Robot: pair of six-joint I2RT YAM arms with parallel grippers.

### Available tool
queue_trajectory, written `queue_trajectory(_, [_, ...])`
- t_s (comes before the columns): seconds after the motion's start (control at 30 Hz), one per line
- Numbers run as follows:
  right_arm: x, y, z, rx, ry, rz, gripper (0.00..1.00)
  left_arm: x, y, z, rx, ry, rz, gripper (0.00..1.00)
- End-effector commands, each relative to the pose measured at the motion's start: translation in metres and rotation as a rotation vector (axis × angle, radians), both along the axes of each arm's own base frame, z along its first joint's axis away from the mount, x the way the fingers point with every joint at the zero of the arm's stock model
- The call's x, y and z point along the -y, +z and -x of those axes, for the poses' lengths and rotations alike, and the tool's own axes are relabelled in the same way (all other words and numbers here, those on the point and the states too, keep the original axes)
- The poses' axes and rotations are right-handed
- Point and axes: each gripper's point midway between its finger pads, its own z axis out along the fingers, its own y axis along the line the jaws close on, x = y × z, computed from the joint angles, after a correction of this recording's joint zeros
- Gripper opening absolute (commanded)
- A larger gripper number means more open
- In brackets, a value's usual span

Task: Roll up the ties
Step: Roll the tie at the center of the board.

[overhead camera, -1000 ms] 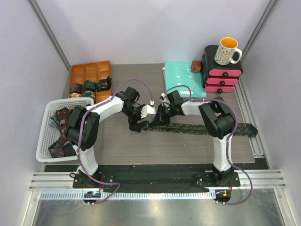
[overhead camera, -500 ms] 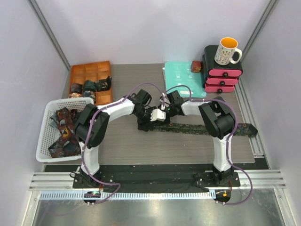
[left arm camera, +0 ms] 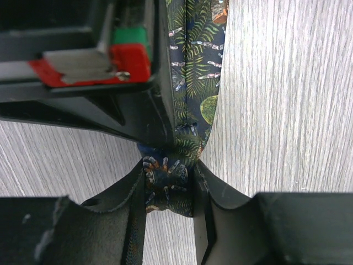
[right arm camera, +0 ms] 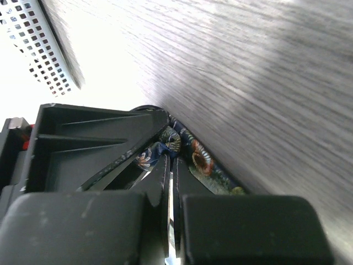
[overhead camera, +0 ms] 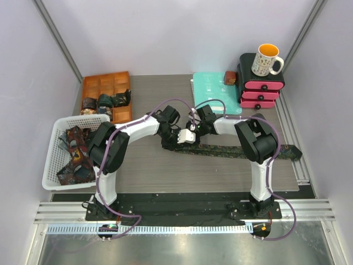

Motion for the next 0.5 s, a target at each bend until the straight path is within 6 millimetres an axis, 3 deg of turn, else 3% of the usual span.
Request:
queue_trajectory(0.0, [-0.005,0.035,-0.009,0.064,0.002,-0.037,0.01,-0.023,-0.016,0.018,-0.046,-0.003,-0.098,0.23])
queue_trajectory(0.13, [-0.002,0.027,-0.010,0.071,0.002,-0.008,0.01,-0.025,-0.016,0.019,-0.045,0.000,-0.104,0.24])
queue_trajectory(0.33, [0.014,-0.021,-0.008,0.058,0.021,0.110,0.01,-0.027,-0.002,0.021,-0.073,0.019,-0.053,0.46])
queue_trajectory(0.47, [0.016,-0.027,-0.004,0.049,0.027,0.121,0.01,-0.030,0.016,0.013,-0.077,0.060,0.009,0.60])
